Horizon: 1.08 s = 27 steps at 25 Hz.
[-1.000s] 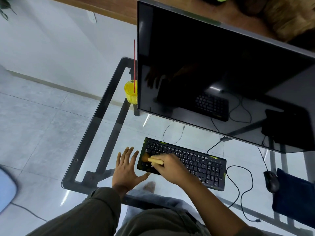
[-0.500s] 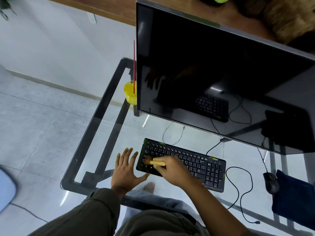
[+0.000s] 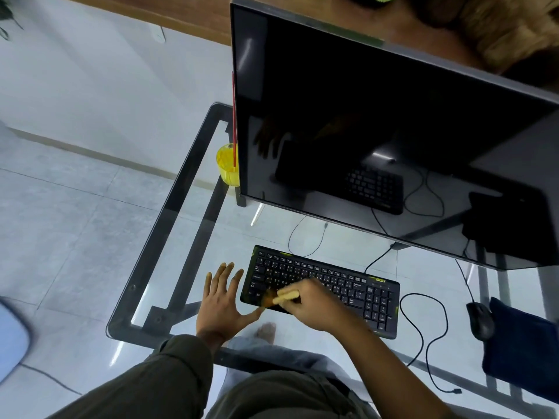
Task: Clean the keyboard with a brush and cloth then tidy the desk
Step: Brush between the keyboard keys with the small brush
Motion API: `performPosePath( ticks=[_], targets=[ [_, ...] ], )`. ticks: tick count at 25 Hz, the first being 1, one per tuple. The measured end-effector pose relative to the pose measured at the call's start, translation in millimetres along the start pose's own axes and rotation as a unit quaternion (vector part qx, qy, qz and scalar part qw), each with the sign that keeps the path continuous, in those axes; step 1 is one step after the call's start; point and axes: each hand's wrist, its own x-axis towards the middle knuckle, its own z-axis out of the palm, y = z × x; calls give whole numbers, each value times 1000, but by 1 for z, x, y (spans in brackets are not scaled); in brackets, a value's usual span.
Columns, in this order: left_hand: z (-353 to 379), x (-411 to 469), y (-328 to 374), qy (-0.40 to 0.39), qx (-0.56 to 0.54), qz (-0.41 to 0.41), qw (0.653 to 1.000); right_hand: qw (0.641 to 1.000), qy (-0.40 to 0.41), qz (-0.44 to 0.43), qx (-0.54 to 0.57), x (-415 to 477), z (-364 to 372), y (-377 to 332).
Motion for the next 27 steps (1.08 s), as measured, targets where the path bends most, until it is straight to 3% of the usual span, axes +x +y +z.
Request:
performPosePath(
  ticks=[3,11,14,17,20,23,26,27],
  targets=[
    [2,0,-1,-3,-1,-1,1000,998,53,22,22,-4,-3,7],
    [0,0,0,10,2,7,1000,999,11,41,-5,-6,-2,10],
    [2,0,-1,9,-2,5,1000,998,48,51,5,-5,-4,8],
    [0,0,0,4,5,5,1000,999,3,33,-12,-5,-4,2],
    [2,0,-1,-1,4,2,1000,998,61,22,2,-4,-4,-2],
    [2,-1,-1,-3,7,0,1000,1000,-3,4,-12,-1,-3,-8],
    [2,2,0,-4,6,2,1000,998,65,10,8,4,-7,-9],
    [2,3,2,-5,7,4,1000,999,43,7,7,5,-8,-8]
  ],
)
